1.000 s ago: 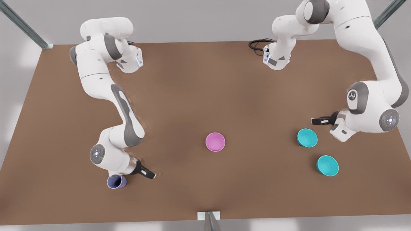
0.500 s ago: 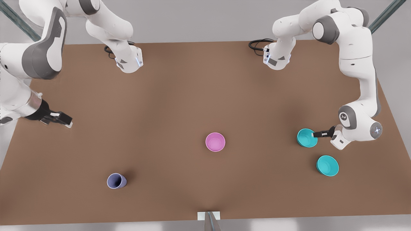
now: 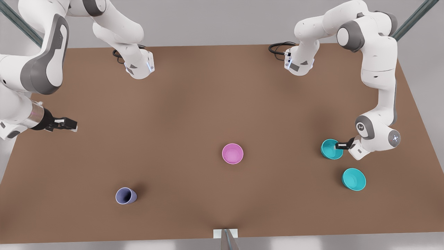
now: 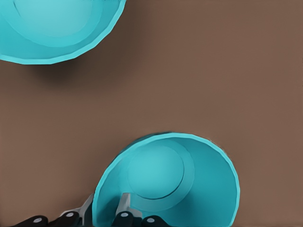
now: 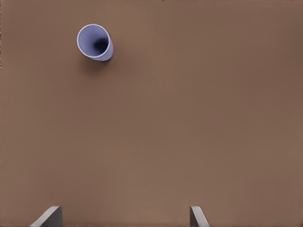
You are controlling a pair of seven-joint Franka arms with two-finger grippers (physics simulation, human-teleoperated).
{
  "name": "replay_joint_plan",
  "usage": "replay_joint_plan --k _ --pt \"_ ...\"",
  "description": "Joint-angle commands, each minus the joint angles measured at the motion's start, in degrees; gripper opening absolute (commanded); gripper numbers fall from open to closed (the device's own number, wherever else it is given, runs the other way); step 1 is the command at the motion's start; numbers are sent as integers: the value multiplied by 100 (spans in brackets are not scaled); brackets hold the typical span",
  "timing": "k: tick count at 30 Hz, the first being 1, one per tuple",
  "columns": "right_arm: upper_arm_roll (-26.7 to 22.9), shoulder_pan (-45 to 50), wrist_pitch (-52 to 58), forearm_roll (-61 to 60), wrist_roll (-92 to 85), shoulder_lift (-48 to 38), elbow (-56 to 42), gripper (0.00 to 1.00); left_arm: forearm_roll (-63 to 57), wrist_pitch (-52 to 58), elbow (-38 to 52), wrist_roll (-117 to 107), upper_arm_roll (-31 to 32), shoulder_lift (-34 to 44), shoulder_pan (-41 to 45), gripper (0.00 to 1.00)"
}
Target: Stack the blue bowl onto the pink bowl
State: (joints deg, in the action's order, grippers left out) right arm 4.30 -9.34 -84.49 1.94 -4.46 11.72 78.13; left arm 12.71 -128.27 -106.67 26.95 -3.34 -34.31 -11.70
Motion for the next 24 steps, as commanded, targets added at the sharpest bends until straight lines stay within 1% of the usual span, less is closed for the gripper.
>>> replay_joint_plan --k 1,4,6,8,10,11,12,14,16,17,20,22,24 --pt "1 -6 20 -35 -951 -3 -8 100 13 -84 6 654 0 12 1 21" --pt "1 3 20 -18 -934 15 -8 100 13 -14 6 338 9 64 97 21" --pt "1 3 20 -35 -925 15 -8 100 -5 223 59 -145 18 275 273 21" --pt "1 11 20 -9 -925 32 -8 100 -40 575 182 -1085 18 626 747 21" --pt "9 11 20 8 -925 59 -35 100 -128 1216 761 -2517 9 706 1477 21" --pt "9 20 20 9 -925 85 -96 100 -426 1462 1069 -3361 9 610 1898 21" --pt "9 11 20 17 -934 94 -105 100 -436 1823 1464 -4390 26 548 2347 21" --pt "9 11 20 17 -934 94 -105 100 -418 2385 2282 -5436 53 135 3068 21" --pt "9 3 20 -9 -942 94 -105 100 -216 2860 3301 -6456 53 -629 3788 21" --pt "9 3 20 -27 -942 103 -96 100 39 2913 4083 -7062 53 -1218 4035 21" --pt "9 3 20 -18 -942 112 -105 100 259 2913 4242 -7292 61 -1394 4184 21" --pt "9 3 20 -18 -942 112 -105 100 267 2904 4620 -7300 61 -1667 4202 21" --pt "9 11 20 -18 -925 120 -105 100 267 2904 4629 -7292 70 -1772 4237 21"
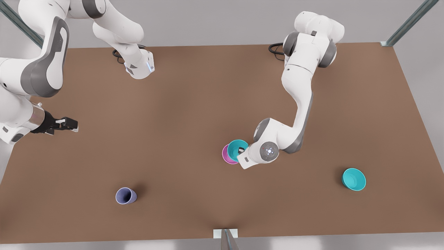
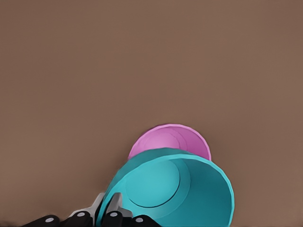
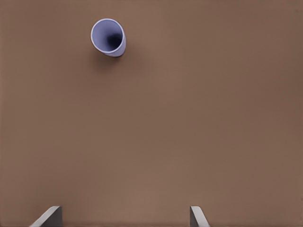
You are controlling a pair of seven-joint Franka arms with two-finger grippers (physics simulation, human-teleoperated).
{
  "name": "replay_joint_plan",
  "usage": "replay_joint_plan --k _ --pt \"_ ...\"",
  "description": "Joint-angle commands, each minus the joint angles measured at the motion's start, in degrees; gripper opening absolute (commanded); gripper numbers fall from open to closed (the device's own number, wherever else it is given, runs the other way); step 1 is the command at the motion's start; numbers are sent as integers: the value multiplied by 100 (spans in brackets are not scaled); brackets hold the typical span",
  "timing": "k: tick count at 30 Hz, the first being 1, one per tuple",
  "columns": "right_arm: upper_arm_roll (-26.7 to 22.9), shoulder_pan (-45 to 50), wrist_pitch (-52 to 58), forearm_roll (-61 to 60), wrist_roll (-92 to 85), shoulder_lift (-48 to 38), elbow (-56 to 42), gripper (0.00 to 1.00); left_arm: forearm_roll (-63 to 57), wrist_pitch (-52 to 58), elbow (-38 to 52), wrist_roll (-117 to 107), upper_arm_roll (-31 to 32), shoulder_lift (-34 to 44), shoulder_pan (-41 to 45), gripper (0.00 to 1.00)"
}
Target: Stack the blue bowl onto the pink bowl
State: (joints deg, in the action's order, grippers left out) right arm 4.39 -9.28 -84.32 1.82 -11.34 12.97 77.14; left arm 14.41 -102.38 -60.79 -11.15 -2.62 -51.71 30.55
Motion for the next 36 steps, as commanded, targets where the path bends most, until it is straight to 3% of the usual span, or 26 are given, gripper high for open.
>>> replay_joint_plan --k 1,19,20,21,24,26,28,29,31,33,36 --pt "-8 6 3 3 -237 -5 -6 100 97 272 41 -3481 42 -85 13 21" --pt "1 14 3 11 -237 13 -6 100 106 -168 137 -3464 148 -410 118 21" --pt "1 14 3 20 -237 13 -6 100 106 -159 128 -3411 156 -401 92 64" --pt "1 14 3 20 -237 13 -6 100 106 -72 128 -3200 148 -366 57 100" --pt "1 14 3 20 -237 13 -6 100 -87 1035 111 -2594 139 47 -286 100" --pt "1 14 3 20 -237 13 -6 100 -631 2537 128 -2435 130 793 -576 100" --pt "1 14 3 20 -237 13 -6 100 -817 3329 128 -2322 112 1347 -786 100" --pt "1 14 3 20 -237 13 -6 100 -948 3821 128 -1095 104 1760 -1137 100" --pt "1 14 3 29 -237 13 -6 100 -1678 4103 137 726 95 2411 -1455 100" --pt "1 14 3 29 -237 13 -6 100 -1626 2929 -1310 861 104 3665 -1587 100" --pt "1 14 3 29 -237 21 -41 100 -1529 2961 -1313 860 104 3730 -1622 100"
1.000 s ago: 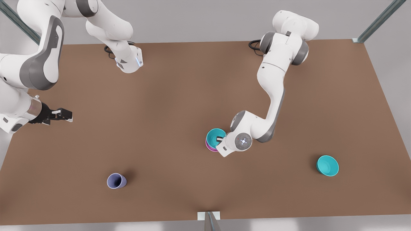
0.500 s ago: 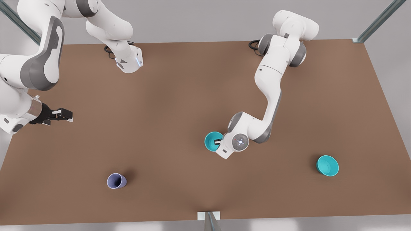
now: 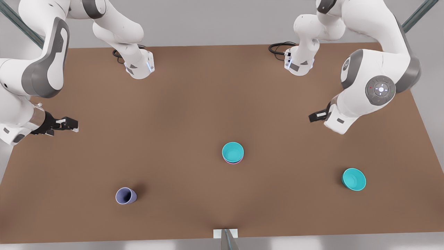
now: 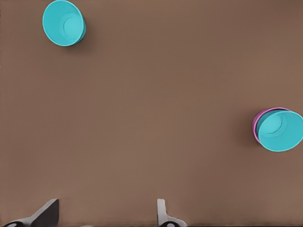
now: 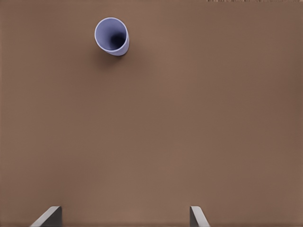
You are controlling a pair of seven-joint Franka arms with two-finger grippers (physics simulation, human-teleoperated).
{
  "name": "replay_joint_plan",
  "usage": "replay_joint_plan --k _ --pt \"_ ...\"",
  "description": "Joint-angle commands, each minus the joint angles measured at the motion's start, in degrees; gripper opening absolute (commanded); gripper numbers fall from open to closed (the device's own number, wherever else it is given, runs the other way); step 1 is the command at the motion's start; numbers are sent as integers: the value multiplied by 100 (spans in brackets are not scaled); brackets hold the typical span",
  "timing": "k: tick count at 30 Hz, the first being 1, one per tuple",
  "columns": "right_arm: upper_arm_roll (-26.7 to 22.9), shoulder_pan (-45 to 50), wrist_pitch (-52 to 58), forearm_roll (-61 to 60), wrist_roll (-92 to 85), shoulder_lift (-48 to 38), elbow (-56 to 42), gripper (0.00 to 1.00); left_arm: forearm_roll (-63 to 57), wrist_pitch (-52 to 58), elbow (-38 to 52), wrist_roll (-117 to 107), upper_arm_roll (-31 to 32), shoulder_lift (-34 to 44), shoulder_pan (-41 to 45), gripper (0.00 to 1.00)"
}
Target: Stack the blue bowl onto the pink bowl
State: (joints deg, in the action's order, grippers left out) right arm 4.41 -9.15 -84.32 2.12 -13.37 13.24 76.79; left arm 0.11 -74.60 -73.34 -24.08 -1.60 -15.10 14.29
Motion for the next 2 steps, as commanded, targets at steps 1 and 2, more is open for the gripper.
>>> replay_joint_plan --k 1,2 --pt "-2 1 3 -1 -34 -5 -7 100 -90 191 -48 2153 2 69 3 100" --pt "-2 1 3 -10 -34 -5 2 100 -81 200 -48 2153 2 69 3 100"
